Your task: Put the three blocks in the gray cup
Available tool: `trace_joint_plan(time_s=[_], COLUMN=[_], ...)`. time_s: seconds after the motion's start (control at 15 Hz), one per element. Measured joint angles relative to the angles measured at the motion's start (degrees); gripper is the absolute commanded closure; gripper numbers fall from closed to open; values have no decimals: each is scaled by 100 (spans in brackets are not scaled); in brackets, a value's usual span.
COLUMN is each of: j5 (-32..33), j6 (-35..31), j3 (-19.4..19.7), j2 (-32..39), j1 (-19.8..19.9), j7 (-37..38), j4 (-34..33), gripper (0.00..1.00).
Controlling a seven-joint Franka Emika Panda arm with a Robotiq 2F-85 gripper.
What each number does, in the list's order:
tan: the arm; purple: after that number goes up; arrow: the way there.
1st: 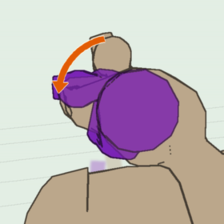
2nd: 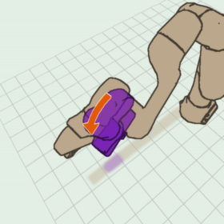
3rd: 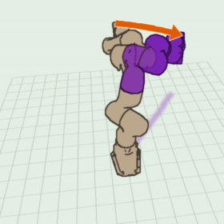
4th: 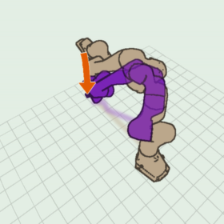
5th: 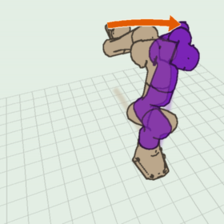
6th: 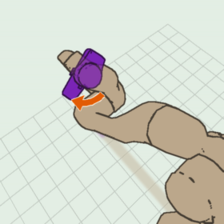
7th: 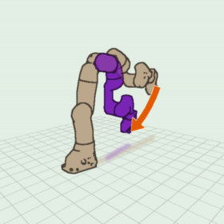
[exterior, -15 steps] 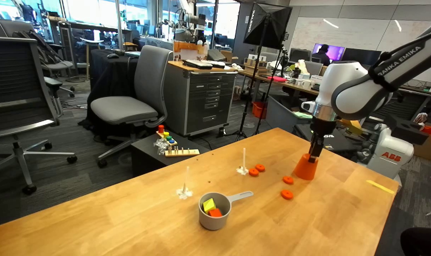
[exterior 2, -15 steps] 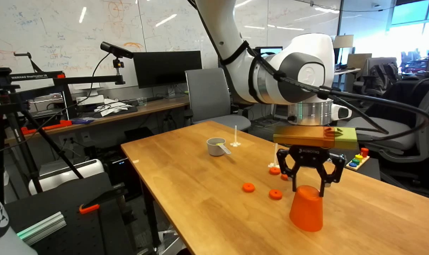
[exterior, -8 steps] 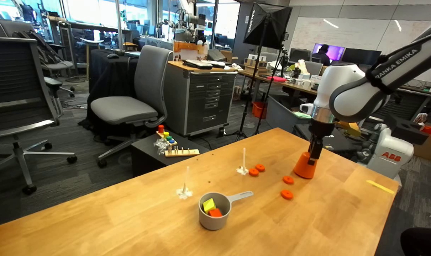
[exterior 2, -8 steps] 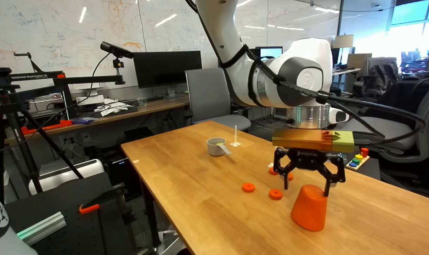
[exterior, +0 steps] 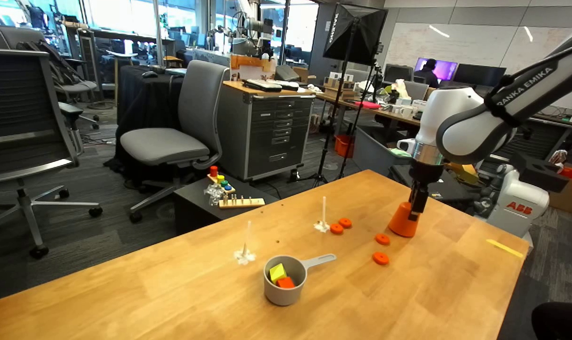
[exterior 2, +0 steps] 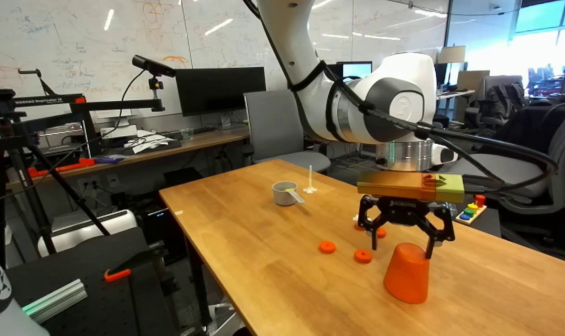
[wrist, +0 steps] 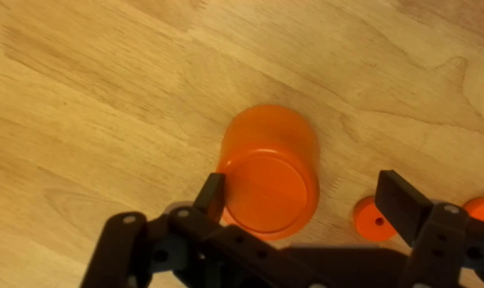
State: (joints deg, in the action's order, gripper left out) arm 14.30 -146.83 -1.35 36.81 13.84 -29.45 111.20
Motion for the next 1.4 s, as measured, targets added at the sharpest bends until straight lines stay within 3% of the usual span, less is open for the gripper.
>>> trace_joint_plan(time_s=[0.6,1.4], j5=[0,0], j6=[0,0], j3=[-23,112], j2=[-93,-177], j1=[-177,-43], j7=[3,3], j4=[30,50], gripper=[0,0])
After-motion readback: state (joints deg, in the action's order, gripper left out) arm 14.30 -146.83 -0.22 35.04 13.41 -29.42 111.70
